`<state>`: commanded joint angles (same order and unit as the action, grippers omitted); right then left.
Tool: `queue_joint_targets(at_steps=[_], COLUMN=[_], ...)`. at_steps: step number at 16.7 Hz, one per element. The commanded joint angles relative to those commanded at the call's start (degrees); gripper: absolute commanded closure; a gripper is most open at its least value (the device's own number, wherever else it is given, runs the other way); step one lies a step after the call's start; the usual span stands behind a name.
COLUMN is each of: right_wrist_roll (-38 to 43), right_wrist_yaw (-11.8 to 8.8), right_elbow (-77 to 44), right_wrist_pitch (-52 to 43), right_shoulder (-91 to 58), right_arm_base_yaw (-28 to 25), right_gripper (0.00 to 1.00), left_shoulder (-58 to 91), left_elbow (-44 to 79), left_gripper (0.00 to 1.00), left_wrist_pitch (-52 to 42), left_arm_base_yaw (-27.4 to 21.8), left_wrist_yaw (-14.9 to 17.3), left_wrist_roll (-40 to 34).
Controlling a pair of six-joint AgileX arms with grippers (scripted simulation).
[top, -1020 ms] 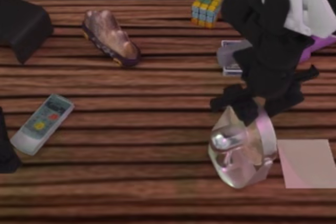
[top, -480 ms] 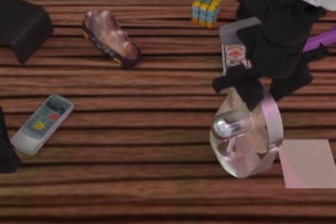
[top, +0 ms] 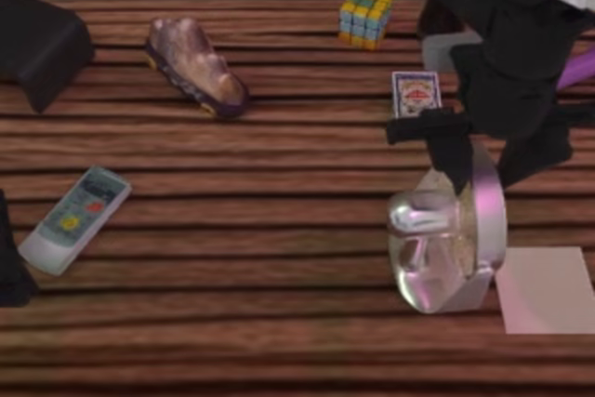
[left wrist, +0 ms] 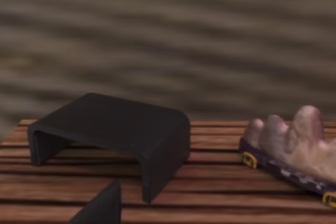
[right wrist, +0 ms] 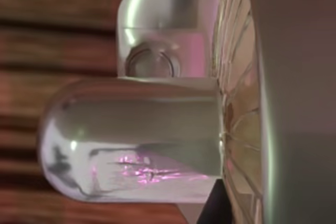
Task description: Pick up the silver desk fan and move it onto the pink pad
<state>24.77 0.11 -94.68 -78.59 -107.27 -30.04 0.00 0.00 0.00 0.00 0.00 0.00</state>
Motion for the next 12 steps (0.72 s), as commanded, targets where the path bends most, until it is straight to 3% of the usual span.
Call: queue_joint_targets(at_steps=[12], right_wrist_roll=[65.84], right_wrist_yaw=[0.48], right_elbow=[12.60], right_wrist_pitch=[-1.20], right_shoulder=[12.46], right_arm_base_yaw=[9.91], right_gripper=[1.00], left_shoulder=[0.00], left_elbow=[0.00], left_gripper=[0.00], left_wrist_pitch=[0.00], left_arm_base_yaw=[0.00], left_wrist_yaw=[0.00], left_wrist_roll=[0.00])
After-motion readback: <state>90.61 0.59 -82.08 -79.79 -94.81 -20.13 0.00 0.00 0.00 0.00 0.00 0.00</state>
